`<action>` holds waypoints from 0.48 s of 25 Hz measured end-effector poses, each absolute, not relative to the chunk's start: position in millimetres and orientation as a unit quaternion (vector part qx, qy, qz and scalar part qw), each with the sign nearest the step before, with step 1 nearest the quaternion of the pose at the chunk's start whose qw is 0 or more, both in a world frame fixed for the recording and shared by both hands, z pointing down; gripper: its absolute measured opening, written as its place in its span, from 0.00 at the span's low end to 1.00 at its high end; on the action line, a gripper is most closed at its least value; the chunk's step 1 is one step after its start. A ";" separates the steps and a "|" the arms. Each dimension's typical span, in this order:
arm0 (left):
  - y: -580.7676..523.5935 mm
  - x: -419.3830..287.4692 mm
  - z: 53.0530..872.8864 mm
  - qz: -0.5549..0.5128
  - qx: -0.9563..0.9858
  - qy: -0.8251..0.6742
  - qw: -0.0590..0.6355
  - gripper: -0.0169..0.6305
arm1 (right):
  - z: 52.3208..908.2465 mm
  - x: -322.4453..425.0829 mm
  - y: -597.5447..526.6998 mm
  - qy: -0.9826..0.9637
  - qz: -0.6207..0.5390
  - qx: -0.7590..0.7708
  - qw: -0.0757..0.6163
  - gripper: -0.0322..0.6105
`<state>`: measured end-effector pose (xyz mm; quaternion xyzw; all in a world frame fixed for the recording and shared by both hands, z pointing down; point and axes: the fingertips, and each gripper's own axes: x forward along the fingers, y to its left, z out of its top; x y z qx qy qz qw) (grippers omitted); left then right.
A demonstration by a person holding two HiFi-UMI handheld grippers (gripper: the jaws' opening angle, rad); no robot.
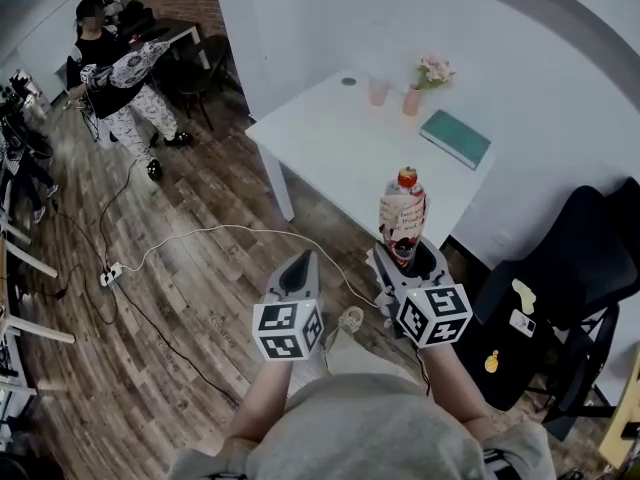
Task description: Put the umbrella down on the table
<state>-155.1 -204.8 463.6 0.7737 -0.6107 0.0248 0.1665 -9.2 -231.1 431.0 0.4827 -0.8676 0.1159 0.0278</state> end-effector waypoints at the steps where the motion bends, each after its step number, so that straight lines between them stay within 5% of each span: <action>1: -215.1 -157.2 462.6 0.024 0.773 -0.611 0.166 0.04 | 430.8 -10.2 -241.9 -0.867 0.117 0.484 0.028 0.47; 12: -313.2 -167.8 459.8 0.026 0.775 -0.607 0.176 0.04 | 432.0 -13.3 -344.5 -0.859 0.122 0.495 0.043 0.47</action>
